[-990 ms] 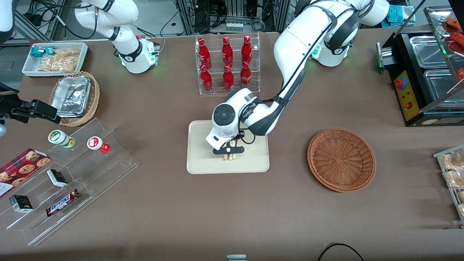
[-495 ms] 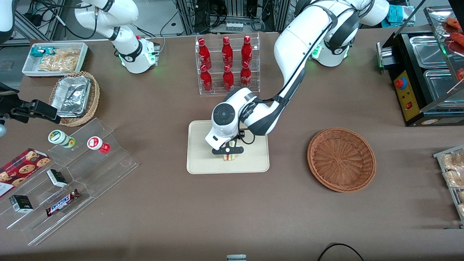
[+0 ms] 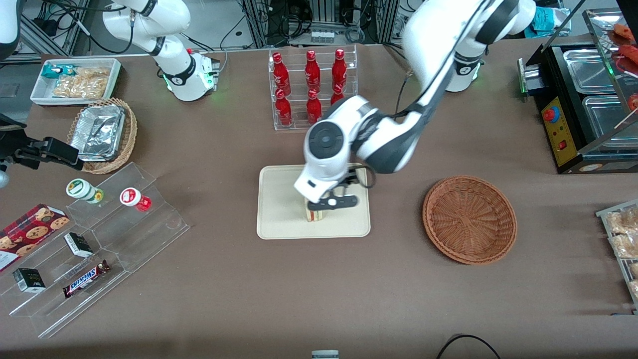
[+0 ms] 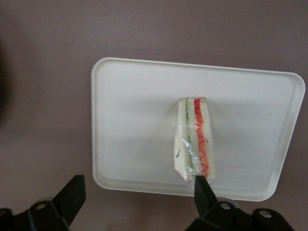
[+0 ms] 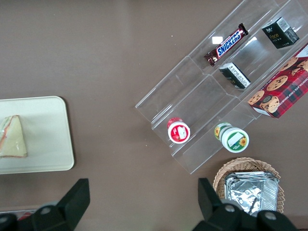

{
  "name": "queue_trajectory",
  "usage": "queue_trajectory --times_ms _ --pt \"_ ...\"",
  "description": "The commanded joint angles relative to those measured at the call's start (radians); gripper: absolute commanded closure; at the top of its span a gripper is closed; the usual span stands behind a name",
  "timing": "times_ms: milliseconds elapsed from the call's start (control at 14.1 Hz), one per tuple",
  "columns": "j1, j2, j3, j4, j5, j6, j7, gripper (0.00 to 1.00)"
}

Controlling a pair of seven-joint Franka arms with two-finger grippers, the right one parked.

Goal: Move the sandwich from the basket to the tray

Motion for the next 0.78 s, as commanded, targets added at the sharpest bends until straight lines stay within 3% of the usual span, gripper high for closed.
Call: queue_trajectory --times_ms 0,283,707 --pt "0.090 -0.177 -0.007 -0.167 0.007 -0.038 0.088 0.00" --pt "0.256 -0.432 -0.007 -0.411 0.007 -0.065 0.253 0.00" --pt "0.464 -0.594 -0.006 -0.399 0.009 -0.308 0.471 0.00"
